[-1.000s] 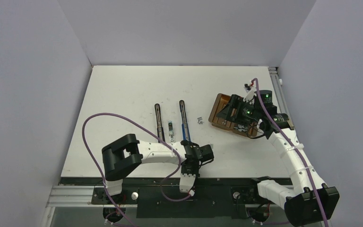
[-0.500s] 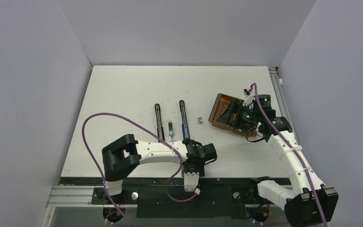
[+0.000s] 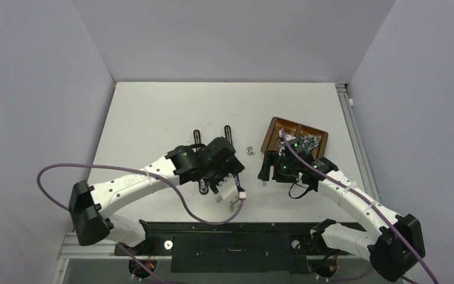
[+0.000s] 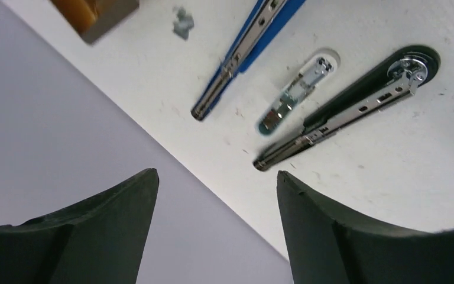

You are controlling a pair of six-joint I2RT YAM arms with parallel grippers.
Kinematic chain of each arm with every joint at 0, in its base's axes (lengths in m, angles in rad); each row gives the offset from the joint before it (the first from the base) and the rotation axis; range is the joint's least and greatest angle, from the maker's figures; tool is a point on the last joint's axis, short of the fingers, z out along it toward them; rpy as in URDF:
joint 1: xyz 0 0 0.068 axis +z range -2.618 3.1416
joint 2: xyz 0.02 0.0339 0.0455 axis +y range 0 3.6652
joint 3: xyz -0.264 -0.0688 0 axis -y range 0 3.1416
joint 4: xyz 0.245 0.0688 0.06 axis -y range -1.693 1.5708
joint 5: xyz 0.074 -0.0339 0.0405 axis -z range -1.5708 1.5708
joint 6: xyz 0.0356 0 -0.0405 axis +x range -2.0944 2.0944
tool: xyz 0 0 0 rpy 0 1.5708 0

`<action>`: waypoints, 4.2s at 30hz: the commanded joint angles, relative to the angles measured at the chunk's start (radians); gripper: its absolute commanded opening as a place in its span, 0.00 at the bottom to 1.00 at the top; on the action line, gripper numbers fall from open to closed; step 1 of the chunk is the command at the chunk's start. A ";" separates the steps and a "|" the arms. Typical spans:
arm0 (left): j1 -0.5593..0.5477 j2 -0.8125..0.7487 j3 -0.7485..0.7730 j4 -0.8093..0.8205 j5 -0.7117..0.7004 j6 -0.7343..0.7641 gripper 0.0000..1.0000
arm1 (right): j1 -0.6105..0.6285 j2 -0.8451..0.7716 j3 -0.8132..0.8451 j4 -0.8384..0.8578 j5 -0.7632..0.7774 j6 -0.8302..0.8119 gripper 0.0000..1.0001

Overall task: Load the staples into the stapler
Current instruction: Place the staple at the center of the board, then pick up the staple from the center of the board.

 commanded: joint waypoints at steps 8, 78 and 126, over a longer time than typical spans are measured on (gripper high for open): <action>0.293 -0.264 -0.130 0.060 0.130 -0.523 0.96 | 0.275 0.208 -0.011 0.140 0.347 0.074 0.69; 0.123 -0.552 -0.733 1.149 0.283 -0.116 0.96 | 0.008 0.107 0.110 0.344 -0.525 0.065 0.09; 0.107 -0.433 -0.638 1.321 0.384 0.004 0.34 | -0.080 0.230 -0.218 1.688 -0.850 0.990 0.10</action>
